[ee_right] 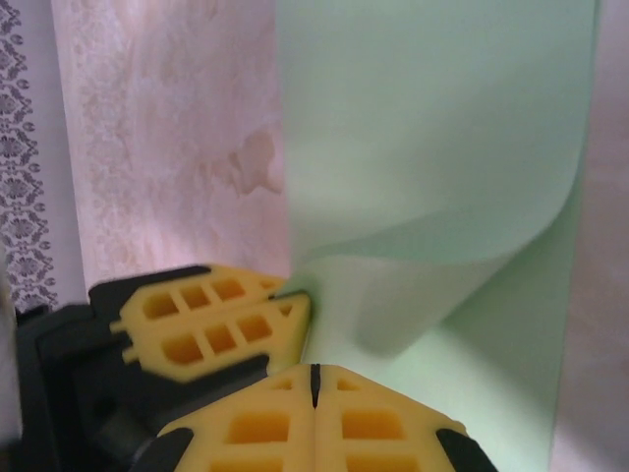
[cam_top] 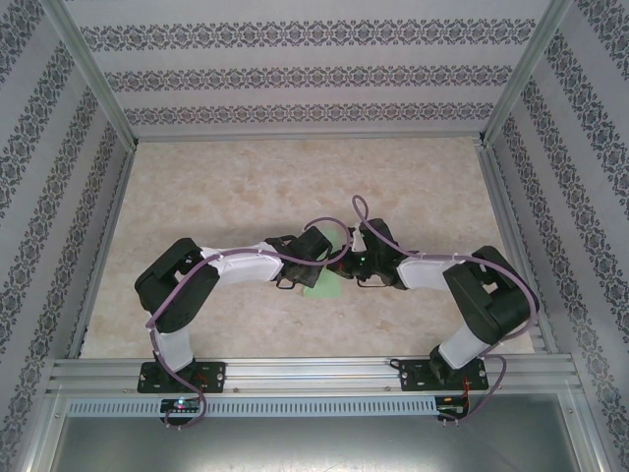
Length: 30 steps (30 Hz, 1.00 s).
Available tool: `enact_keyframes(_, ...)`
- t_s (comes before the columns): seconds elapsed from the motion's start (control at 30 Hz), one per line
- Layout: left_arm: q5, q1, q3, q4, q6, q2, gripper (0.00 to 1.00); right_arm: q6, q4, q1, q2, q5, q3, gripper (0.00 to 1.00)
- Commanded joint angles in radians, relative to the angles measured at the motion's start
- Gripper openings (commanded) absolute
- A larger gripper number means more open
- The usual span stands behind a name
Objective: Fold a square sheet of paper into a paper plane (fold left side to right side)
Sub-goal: Fold the triangle a second time at the center of the table.
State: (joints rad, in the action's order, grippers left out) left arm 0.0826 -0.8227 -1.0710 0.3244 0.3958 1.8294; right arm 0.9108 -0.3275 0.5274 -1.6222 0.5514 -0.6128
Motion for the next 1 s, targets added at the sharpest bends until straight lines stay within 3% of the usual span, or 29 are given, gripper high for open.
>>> enact_keyframes(0.0, -0.026, 0.013, 0.023, -0.013, -0.011, 0.028, 0.0, 0.03, -0.076, 0.0, -0.05, 0.013, -0.056, 0.0)
enact_keyframes(0.43, -0.012, 0.01, 0.02, 0.007, -0.017, 0.024, 0.0, -0.012, -0.031, 0.01, -0.132, 0.0, -0.069, 0.0)
enact_keyframes(0.97, -0.009, 0.011, 0.014, 0.018, -0.006, 0.012, 0.0, -0.116, 0.092, 0.0, -0.127, -0.077, -0.068, 0.0)
